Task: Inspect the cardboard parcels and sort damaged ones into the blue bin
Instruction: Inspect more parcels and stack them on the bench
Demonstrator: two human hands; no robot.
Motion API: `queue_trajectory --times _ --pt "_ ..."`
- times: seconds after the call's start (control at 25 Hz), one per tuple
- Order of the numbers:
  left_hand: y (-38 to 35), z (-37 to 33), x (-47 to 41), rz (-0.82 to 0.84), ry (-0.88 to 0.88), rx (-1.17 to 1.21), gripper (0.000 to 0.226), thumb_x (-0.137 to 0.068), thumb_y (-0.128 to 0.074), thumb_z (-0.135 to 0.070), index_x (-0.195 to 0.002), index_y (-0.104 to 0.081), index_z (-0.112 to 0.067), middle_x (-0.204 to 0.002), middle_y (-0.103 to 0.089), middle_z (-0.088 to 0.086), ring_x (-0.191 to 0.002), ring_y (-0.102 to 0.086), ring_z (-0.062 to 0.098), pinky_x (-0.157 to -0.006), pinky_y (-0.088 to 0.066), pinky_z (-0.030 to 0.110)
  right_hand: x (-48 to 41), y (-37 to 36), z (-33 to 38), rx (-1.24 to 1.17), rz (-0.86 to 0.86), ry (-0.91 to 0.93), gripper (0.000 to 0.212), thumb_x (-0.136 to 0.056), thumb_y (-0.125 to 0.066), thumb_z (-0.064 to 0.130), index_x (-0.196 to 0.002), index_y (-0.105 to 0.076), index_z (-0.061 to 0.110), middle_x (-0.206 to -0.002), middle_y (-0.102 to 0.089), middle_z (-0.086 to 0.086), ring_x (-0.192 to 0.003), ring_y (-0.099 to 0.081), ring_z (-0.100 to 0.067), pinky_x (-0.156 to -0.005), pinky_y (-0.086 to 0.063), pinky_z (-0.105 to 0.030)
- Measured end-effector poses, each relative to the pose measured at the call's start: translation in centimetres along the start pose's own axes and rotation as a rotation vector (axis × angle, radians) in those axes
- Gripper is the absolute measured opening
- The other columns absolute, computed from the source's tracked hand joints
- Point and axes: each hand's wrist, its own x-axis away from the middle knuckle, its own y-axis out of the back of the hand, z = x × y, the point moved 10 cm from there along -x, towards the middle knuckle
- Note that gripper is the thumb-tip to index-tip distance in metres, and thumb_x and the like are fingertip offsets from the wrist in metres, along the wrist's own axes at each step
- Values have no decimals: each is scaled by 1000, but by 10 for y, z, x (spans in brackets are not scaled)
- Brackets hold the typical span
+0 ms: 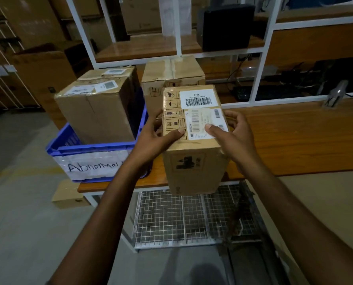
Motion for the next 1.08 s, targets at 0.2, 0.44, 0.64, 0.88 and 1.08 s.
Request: queue_trajectory --times 0.2,0.44,0.64,0.88,1.08 --pt "-9 14 22 201 -68 -26 105 -83 -82 -36 -165 -18 -47 -151 -43 -35 -133 -50 -15 -110 -48 20 14 -16 -10 -98 330 62 79 -85 -77 28 -154 -38 37 -140 -60 14 -123 -63 -6 -85 -59 -22" --pt "-4 4 16 -4 -196 -24 100 -85 -84 -46 -165 -24 -38 -147 -49 -33 -137 -53 -3 -110 -53 34 14 -18 0 -12 277 183 77 -93 -69 39 -160 -33 30 -143 -62 12 -129 -61 -4 -100 -57 -34" --pt "8 -11 -5 -48 -161 -38 94 -87 -76 -60 -163 -23 -48 -124 -60 -39 -125 -60 -7 -102 -56 29 -2 -12 15 76 208 239 80 -89 -74 55 -157 -39 32 -136 -67 7 -119 -68 -9 -90 -62 -42" --pt "8 -6 -27 -86 -162 28 96 -81 -87 -53 -155 -29 -33 -142 -65 -8 -127 -65 9 -105 -57 48 -31 -7 21 146 120 206 82 -80 -84 52 -148 -44 33 -132 -64 13 -117 -64 -5 -90 -61 -39" --pt "-18 41 8 66 -71 -29 74 -91 -81 -41 -153 -41 -34 -138 -66 -16 -124 -66 5 -107 -56 46 -5 -13 -23 252 158 39 98 -69 -81 72 -146 -40 26 -133 -64 8 -116 -66 -14 -91 -60 -43"
